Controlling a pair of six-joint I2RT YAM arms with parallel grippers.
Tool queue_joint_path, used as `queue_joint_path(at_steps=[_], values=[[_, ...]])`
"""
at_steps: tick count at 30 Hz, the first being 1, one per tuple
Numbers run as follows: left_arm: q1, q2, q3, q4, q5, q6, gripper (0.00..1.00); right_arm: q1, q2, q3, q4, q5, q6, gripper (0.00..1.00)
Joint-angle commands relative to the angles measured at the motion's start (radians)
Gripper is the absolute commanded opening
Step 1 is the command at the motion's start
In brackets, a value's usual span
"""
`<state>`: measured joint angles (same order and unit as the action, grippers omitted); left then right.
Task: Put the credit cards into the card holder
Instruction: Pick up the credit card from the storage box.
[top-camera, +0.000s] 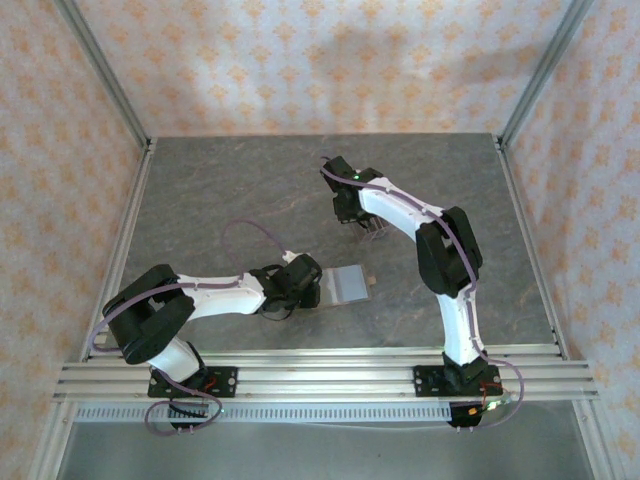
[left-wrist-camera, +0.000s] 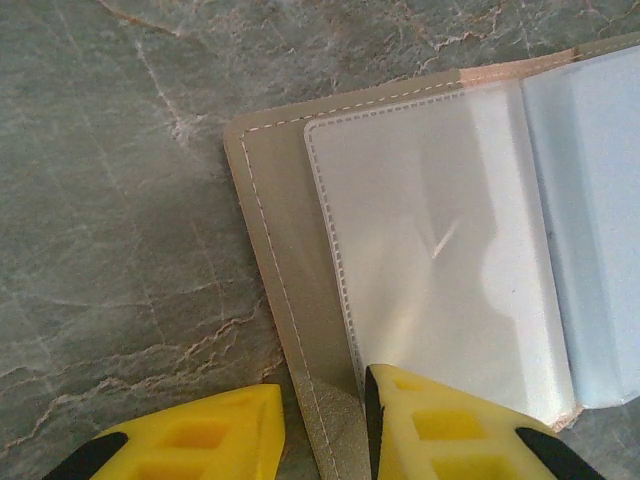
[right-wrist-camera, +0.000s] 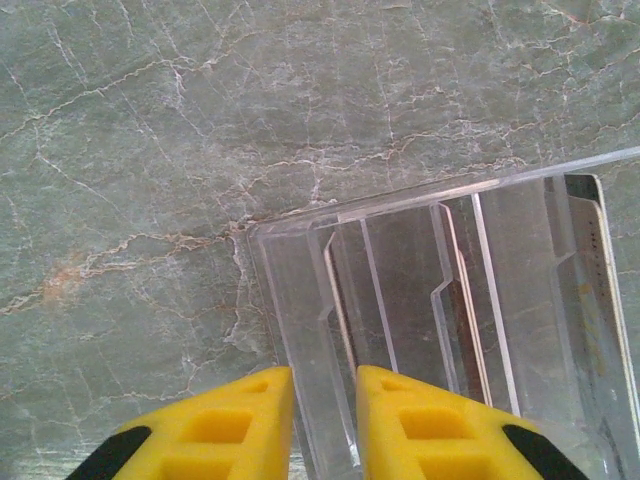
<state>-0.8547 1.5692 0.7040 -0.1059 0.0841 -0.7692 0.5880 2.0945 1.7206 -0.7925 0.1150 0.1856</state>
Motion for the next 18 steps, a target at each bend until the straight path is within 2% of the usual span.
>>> queue_joint_path(at_steps=[1,6,18], values=[[0.005,0.061,-0.025,0.056,0.003,-0.016,0.29,-0.007,-0.059,-0.013,-0.018,-0.008,-0.009,0.24],[0.005,0.059,-0.026,0.056,0.003,-0.018,0.29,-0.008,-0.073,-0.028,-0.002,-0.001,-0.006,0.24],[0.007,0.060,-0.029,0.059,0.002,-0.019,0.29,-0.007,0.003,0.010,-0.035,0.054,-0.020,0.24]])
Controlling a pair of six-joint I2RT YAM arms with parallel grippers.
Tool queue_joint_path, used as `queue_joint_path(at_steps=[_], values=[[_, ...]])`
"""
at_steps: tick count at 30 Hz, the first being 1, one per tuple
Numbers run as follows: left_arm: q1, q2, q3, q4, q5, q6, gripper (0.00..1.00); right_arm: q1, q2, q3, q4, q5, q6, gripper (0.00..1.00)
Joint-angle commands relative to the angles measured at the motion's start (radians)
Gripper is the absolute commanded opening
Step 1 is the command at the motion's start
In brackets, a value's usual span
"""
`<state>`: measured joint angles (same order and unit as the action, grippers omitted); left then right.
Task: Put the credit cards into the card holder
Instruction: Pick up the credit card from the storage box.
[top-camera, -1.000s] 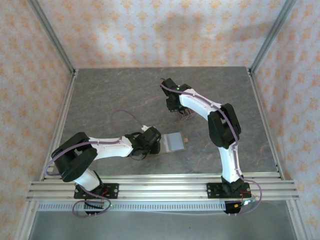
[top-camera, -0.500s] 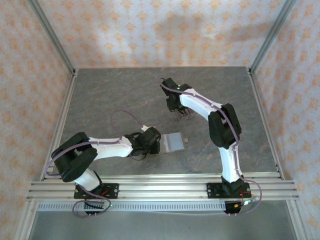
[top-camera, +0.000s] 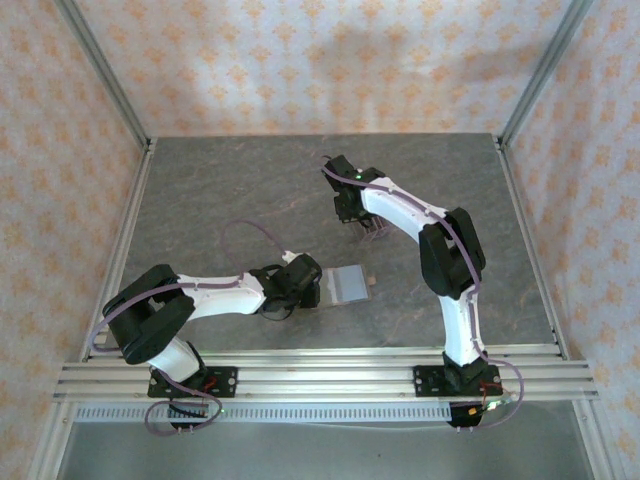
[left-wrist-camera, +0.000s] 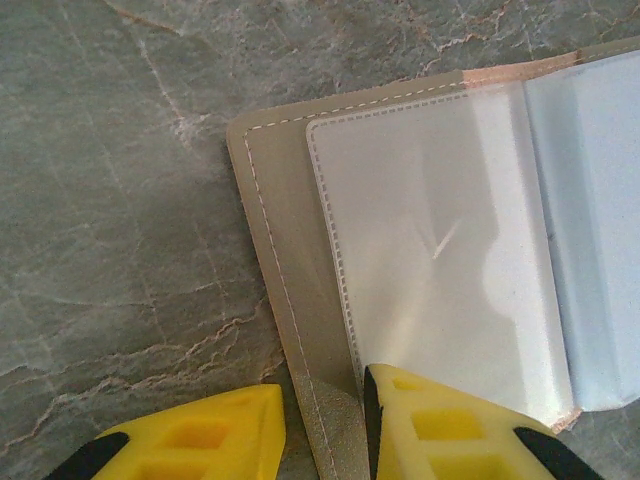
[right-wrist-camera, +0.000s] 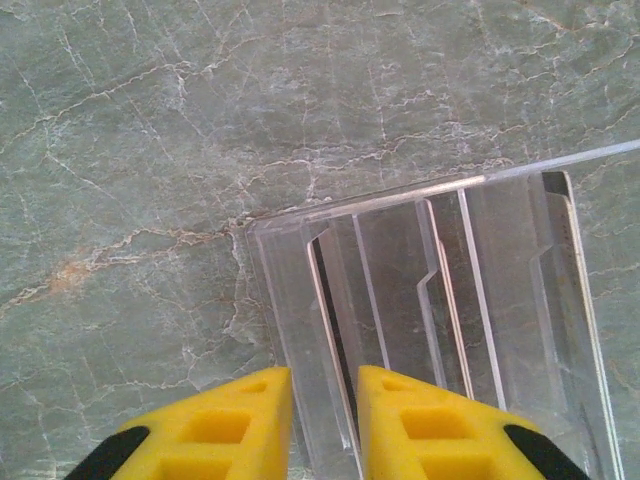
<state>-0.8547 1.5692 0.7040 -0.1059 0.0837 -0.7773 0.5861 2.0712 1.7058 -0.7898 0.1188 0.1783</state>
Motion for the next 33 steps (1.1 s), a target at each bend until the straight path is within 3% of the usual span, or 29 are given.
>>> queue_joint_path(at_steps=[1,9,33], values=[[0.007,0.060,-0.030,0.059,0.002,-0.011,0.29,-0.006,0.031,0.027,-0.037,0.047,-0.013,0.24],[0.008,0.057,-0.034,0.062,0.002,-0.013,0.29,-0.011,0.057,0.038,-0.042,0.031,-0.017,0.23],[0.011,0.065,-0.034,0.071,0.009,-0.017,0.29,-0.014,0.036,0.063,-0.078,0.039,-0.037,0.06]])
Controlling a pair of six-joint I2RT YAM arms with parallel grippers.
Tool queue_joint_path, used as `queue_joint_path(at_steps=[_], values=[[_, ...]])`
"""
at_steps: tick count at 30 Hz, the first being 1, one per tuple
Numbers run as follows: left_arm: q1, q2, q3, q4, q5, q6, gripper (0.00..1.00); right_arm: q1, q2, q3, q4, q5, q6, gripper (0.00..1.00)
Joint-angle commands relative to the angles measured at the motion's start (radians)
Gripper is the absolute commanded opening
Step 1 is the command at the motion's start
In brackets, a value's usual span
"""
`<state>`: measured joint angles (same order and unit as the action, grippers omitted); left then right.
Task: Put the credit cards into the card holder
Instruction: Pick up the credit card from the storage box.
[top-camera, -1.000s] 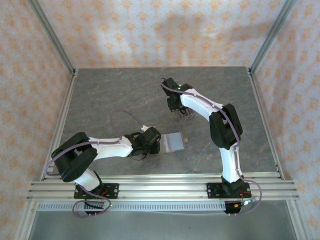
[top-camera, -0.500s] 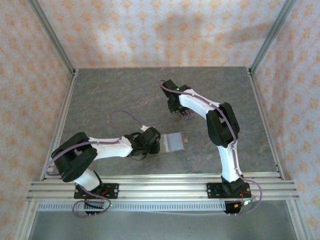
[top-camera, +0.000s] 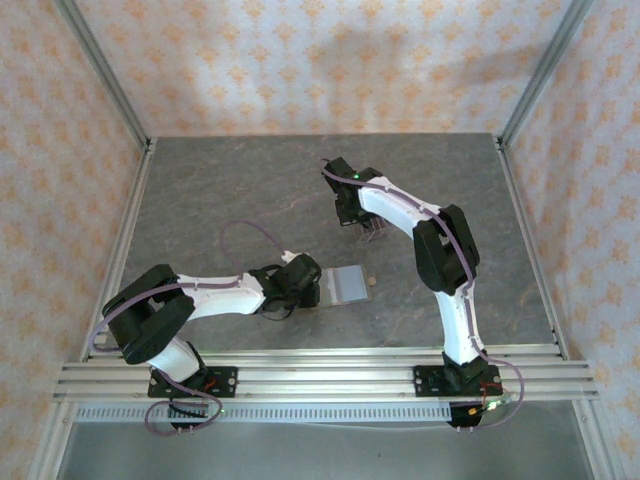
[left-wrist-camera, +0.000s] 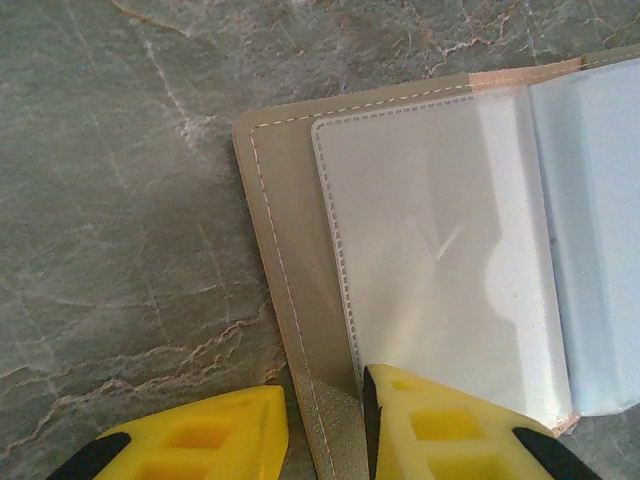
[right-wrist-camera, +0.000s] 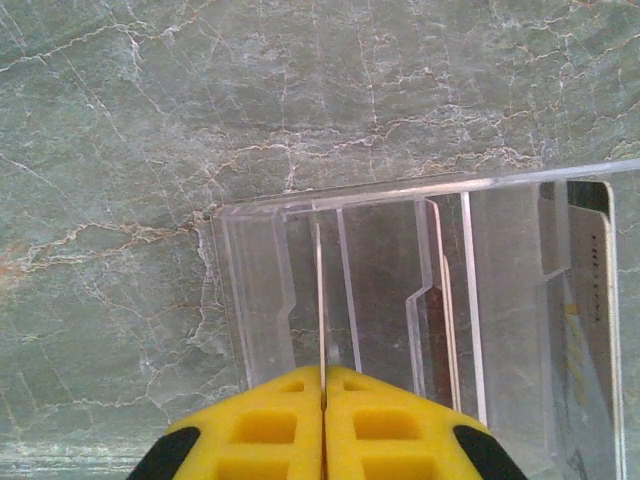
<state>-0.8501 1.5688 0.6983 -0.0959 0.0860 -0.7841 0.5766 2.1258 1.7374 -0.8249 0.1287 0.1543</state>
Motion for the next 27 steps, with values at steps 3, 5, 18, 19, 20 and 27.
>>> queue_joint_path(at_steps=[3,5,18,19,20,27], values=[[0.006,0.066,-0.029,0.062,0.006,-0.010,0.28,-0.004,-0.022,0.037,-0.049,0.032,-0.019,0.04],[0.007,0.070,-0.026,0.064,0.008,-0.009,0.28,-0.004,-0.025,0.041,-0.054,0.036,-0.020,0.02],[0.007,0.076,-0.019,0.056,0.009,-0.008,0.28,0.020,-0.147,0.081,-0.056,0.061,-0.011,0.00],[0.007,0.077,-0.017,0.055,0.009,-0.007,0.28,0.029,-0.161,0.082,-0.057,0.068,-0.011,0.00],[0.006,0.080,-0.015,0.053,0.010,-0.007,0.28,0.039,-0.177,0.081,-0.059,0.076,-0.010,0.00],[0.006,0.076,-0.016,0.050,0.006,-0.007,0.28,0.120,-0.494,-0.269,0.140,-0.016,0.066,0.00]])
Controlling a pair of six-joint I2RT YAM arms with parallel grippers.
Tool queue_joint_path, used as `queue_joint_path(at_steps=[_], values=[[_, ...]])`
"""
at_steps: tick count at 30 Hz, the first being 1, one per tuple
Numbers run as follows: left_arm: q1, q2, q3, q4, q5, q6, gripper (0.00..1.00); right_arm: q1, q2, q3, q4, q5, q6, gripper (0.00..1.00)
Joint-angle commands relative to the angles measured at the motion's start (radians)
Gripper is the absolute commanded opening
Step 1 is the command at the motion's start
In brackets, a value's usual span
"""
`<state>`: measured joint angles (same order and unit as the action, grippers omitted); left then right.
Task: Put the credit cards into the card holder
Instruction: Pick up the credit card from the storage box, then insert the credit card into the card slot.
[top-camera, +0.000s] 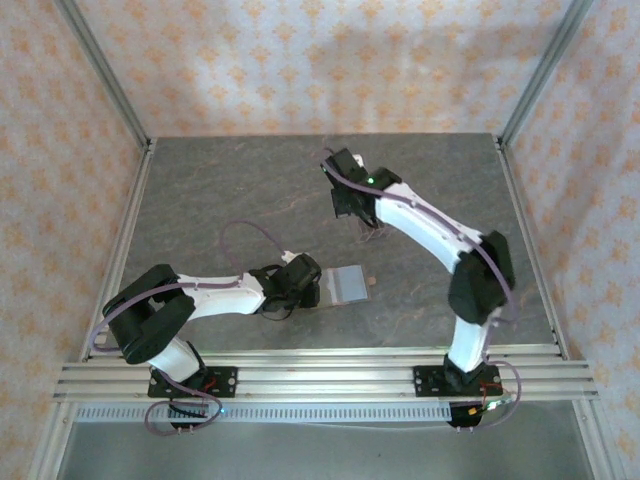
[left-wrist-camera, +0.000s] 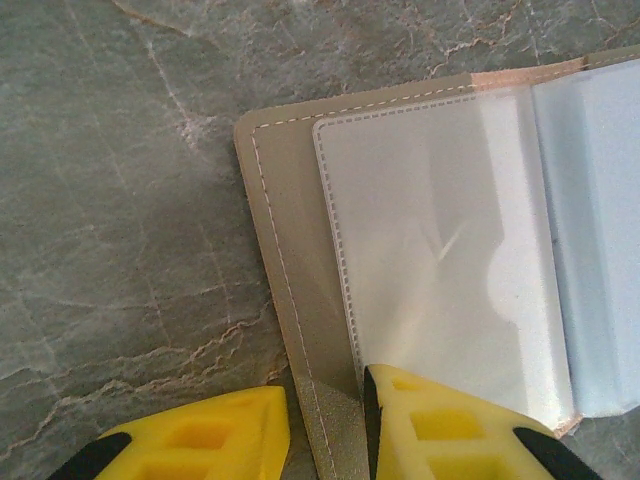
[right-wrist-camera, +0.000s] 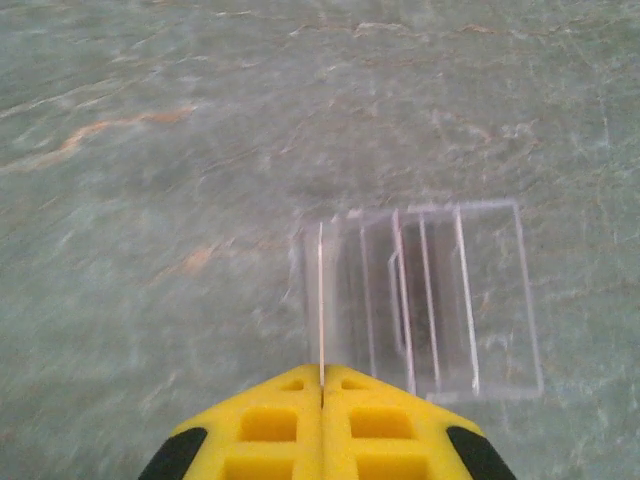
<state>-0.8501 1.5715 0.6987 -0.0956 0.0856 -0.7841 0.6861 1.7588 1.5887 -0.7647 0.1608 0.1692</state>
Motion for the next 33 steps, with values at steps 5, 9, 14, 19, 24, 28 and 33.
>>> queue_joint_path(at_steps=[5,9,14,19,24,28,33], values=[[0.007,0.077,-0.011,0.046,0.008,-0.006,0.28,0.029,-0.357,-0.500,0.361,-0.227,0.161,0.00],[0.006,0.077,-0.011,0.048,0.009,-0.006,0.28,0.030,-0.463,-0.776,0.658,-0.374,0.245,0.00],[0.006,0.079,-0.010,0.050,0.014,-0.006,0.26,0.030,-0.470,-0.972,0.942,-0.469,0.320,0.00],[0.003,0.084,0.000,0.034,0.011,-0.004,0.23,0.028,-0.430,-1.070,1.119,-0.508,0.354,0.00],[0.001,0.090,0.007,0.026,0.008,-0.005,0.18,0.029,-0.406,-1.114,1.193,-0.528,0.381,0.00],[-0.001,0.092,0.012,0.023,0.006,-0.006,0.18,0.028,-0.394,-1.132,1.202,-0.513,0.379,0.00],[-0.002,0.092,0.012,0.019,0.003,-0.006,0.18,0.016,-0.394,-1.155,1.223,-0.501,0.374,0.00]])
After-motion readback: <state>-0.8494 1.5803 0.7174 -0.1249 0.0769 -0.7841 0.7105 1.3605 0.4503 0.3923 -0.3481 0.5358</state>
